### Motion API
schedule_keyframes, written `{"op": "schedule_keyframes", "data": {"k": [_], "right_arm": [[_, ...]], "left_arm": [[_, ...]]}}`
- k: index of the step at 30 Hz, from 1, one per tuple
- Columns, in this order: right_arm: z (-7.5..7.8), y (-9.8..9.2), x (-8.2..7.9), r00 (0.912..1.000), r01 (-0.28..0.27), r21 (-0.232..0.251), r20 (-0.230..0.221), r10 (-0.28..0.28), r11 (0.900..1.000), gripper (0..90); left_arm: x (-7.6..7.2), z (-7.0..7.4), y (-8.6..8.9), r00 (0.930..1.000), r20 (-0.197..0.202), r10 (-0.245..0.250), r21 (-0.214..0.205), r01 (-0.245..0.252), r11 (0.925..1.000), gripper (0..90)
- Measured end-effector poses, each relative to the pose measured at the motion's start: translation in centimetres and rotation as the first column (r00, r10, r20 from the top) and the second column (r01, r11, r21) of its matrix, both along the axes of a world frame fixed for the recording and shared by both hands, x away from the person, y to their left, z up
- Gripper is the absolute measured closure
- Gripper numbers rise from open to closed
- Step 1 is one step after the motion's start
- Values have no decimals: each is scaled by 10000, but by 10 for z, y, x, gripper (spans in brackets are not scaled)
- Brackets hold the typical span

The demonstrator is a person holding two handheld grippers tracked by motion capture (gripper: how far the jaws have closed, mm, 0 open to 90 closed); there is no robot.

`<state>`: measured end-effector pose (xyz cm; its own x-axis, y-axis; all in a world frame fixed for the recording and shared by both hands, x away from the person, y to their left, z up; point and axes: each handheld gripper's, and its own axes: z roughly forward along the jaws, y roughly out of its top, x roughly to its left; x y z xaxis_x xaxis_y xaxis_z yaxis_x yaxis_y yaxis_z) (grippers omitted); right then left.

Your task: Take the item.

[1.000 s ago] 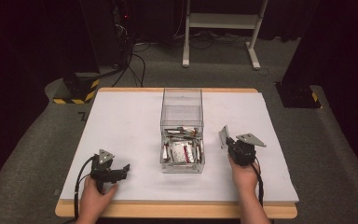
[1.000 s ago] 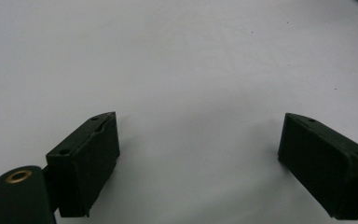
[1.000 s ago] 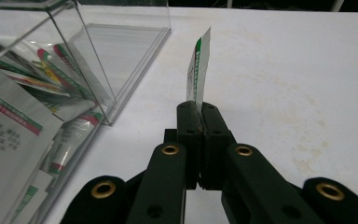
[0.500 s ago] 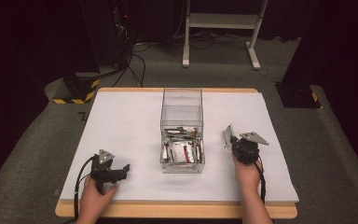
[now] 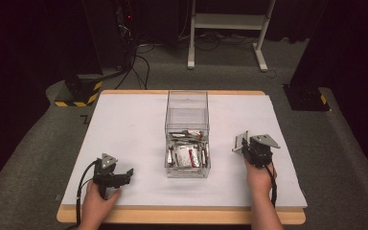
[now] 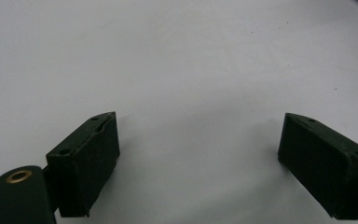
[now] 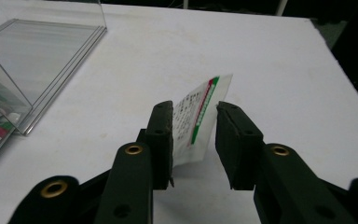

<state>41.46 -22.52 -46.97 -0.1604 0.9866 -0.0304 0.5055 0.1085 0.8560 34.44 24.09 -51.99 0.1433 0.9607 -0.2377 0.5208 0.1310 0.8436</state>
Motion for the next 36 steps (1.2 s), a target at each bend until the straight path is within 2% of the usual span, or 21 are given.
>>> {"op": "schedule_keyframes", "data": {"k": [5,21,29,36], "right_arm": [[4,-2,-5,9999,-11,26,134,10,10000,646],[4,-4,-19,9995,-323,340,26,322,9989,602],[7,4,-29,9969,-781,451,75,778,9959,567],[8,17,-39,9907,-1360,571,6,1362,9891,514]], "left_arm": [[0,0,0,10000,-1,7,-14,-7,10000,126],[0,0,1,10000,-58,-64,38,64,10000,125],[0,0,1,9999,-63,-79,56,79,10000,125],[0,0,1,9999,-72,-85,41,85,10000,124]]}}
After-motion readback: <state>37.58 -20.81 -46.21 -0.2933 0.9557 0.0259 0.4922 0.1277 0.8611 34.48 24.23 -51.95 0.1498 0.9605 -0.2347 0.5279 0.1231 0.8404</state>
